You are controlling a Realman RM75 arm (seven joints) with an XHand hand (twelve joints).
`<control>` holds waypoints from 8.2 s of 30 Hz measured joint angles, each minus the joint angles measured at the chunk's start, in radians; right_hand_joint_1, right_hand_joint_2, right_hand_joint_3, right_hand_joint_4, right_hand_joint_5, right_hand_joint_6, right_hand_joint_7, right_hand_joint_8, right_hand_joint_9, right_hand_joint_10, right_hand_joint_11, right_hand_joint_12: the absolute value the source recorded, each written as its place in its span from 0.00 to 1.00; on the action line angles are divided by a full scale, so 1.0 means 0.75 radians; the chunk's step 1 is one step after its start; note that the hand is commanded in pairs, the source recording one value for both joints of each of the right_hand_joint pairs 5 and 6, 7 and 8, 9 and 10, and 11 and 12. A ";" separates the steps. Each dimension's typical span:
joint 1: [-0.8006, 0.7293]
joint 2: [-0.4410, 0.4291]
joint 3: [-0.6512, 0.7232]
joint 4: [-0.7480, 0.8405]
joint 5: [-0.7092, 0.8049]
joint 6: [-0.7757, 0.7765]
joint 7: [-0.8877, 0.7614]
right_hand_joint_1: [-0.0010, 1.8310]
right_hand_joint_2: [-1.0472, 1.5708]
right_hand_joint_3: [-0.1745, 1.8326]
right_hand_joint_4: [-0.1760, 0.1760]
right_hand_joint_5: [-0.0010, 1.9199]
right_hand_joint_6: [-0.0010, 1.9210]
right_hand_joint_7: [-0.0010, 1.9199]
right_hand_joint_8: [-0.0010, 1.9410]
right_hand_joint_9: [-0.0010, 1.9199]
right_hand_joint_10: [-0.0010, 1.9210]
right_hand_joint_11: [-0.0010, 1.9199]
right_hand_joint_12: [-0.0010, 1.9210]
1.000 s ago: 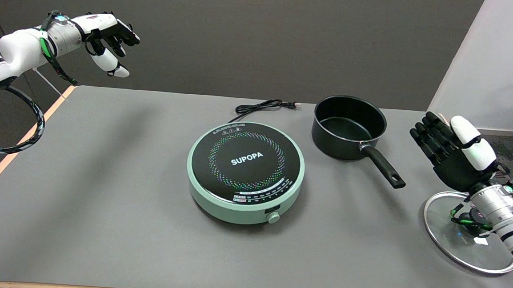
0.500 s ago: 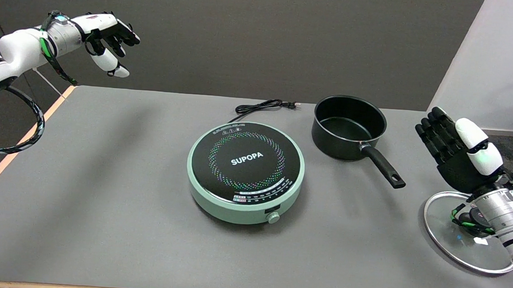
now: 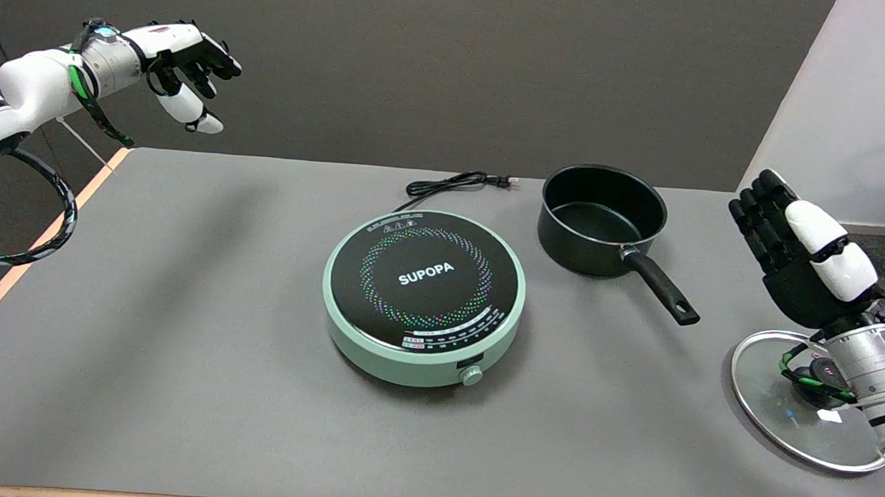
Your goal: Pick up the pot.
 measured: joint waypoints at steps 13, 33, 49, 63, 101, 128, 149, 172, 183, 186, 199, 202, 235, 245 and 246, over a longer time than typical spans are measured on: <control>-0.004 -0.022 -0.011 0.086 0.160 0.001 -0.061 0.34 0.85 0.25 0.00 0.00 0.00 0.00 0.00 0.00 0.00 0.00 0.00; -0.013 -0.032 0.010 0.145 0.235 -0.054 -0.075 0.46 0.80 0.31 0.00 0.00 0.00 0.00 0.00 0.00 0.00 0.00 0.00; -0.064 -0.031 0.077 0.137 0.227 -0.036 -0.603 0.63 0.52 0.52 0.00 0.11 0.11 0.11 0.11 0.11 0.11 0.11 0.11; -0.107 -0.051 0.048 0.402 0.423 0.131 -1.655 0.64 0.43 0.53 0.00 0.10 0.10 0.10 0.10 0.10 0.10 0.10 0.10; 0.388 -0.589 -0.445 0.902 0.803 0.025 -3.636 0.65 0.39 0.37 0.00 0.04 0.04 0.04 0.04 0.04 0.04 0.04 0.04; 0.353 -0.713 -0.529 0.948 0.954 0.242 -3.994 0.79 0.44 0.67 0.00 0.05 0.05 0.05 0.05 0.05 0.05 0.05 0.05; 0.609 -0.784 -0.545 0.814 1.190 0.269 -4.279 0.78 0.43 0.68 0.00 0.10 0.10 0.10 0.10 0.10 0.10 0.10 0.10; 0.744 -0.855 -0.559 0.777 1.408 0.456 -4.549 0.76 0.41 0.57 0.00 0.12 0.12 0.12 0.12 0.12 0.12 0.12 0.12; 0.817 -0.869 -0.562 0.758 1.492 0.485 -4.622 0.73 0.41 0.49 0.00 0.11 0.11 0.11 0.11 0.11 0.11 0.11 0.11; 0.835 -0.869 -0.562 0.749 1.522 0.488 -4.632 0.69 0.40 0.44 0.00 0.09 0.09 0.09 0.09 0.09 0.09 0.09 0.09; 0.905 -0.862 -0.559 0.718 1.611 0.488 -4.658 0.62 0.42 0.44 0.00 0.23 0.23 0.23 0.23 0.23 0.23 0.23 0.23; 0.913 -0.860 -0.558 0.714 1.622 0.488 -4.662 0.62 0.41 0.44 0.00 0.23 0.23 0.23 0.23 0.23 0.23 0.23 0.23; 0.866 -0.815 -0.560 0.837 1.632 0.664 -4.753 0.63 0.38 0.47 0.00 0.14 0.14 0.14 0.14 0.14 0.14 0.14 0.14; 0.899 -0.809 -0.558 0.805 1.729 0.642 -4.753 0.63 0.38 0.47 0.00 0.14 0.14 0.14 0.14 0.14 0.14 0.14 0.14; 0.904 -0.808 -0.558 0.797 1.740 0.638 -4.750 0.63 0.38 0.47 0.00 0.14 0.14 0.14 0.14 0.14 0.14 0.14 0.14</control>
